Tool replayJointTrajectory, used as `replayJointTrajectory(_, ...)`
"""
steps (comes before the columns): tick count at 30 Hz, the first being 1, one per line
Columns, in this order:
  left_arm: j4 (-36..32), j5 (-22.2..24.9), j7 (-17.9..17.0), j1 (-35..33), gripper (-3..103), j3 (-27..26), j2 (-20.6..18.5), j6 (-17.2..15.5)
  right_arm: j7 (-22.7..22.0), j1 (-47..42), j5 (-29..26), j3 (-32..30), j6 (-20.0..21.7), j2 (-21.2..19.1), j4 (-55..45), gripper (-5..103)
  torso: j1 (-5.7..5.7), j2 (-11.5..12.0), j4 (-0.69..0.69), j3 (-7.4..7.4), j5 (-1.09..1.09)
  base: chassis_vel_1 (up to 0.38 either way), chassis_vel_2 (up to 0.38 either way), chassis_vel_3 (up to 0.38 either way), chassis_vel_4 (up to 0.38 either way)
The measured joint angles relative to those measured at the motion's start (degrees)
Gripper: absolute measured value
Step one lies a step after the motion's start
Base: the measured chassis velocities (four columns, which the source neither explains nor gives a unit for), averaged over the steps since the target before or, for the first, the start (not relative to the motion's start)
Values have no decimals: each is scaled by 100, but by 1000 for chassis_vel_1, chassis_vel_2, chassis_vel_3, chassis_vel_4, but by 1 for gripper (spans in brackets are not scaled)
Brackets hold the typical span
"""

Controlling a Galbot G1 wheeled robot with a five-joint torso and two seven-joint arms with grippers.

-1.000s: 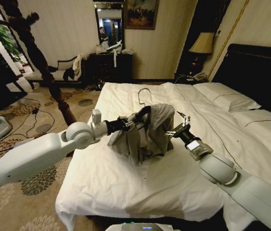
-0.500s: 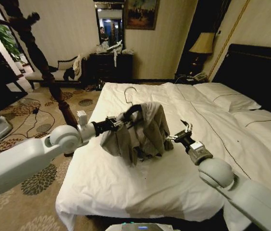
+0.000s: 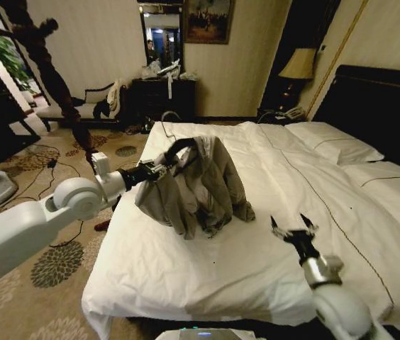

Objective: Pick up the clothes from the bed and hang them on the clothes hanger.

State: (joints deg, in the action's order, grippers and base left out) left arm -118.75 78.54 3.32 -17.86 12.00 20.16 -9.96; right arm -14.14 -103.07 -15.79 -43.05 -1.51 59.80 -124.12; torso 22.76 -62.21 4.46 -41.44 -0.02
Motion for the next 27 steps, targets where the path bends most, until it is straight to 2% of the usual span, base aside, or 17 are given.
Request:
replayJointTrajectory(3, -40, 49, -133, -231, 16, -425, -53, -52, 5, 7, 19, 0, -3, -2, 5, 100, 1, 1, -4, -1, 1, 0, 0, 0, 0)
replayJointTrajectory(6, 22, 97, -390, -382, 16, -911, -90, -181, 5, 18, 19, 10, -3, -23, 6, 100, 0, 0, 0, 0, 1, 0, 0, 0, 0)
replayJointTrajectory(7, 22, 97, -390, -382, 16, -911, -90, -181, 5, 18, 19, 10, -3, -23, 6, 100, 0, 0, 0, 0, 1, 0, 0, 0, 0)
replayJointTrajectory(10, 302, 381, -692, -114, 16, -1149, -29, -325, 6, 34, 16, 24, 3, -42, 5, 100, 1, 0, 0, -1, 2, 0, 0, 0, 0)
replayJointTrajectory(21, 1242, 559, -1183, 529, 16, -1176, 325, -764, 1, 52, 4, 41, 30, -67, -3, 100, 1, 0, -1, -1, 1, 0, 0, 0, 0)
replayJointTrajectory(25, 1828, 547, -1635, 962, 16, -1046, 721, -1052, -2, 55, 0, 46, 37, -74, -5, 100, 1, 1, -1, -1, 0, 0, 0, 0, 0)
replayJointTrajectory(27, 2007, 559, -1735, 1149, 16, -971, 845, -1098, -2, 58, -1, 47, 38, -76, -6, 100, 1, 1, -1, -2, -1, 0, 0, 0, 0)
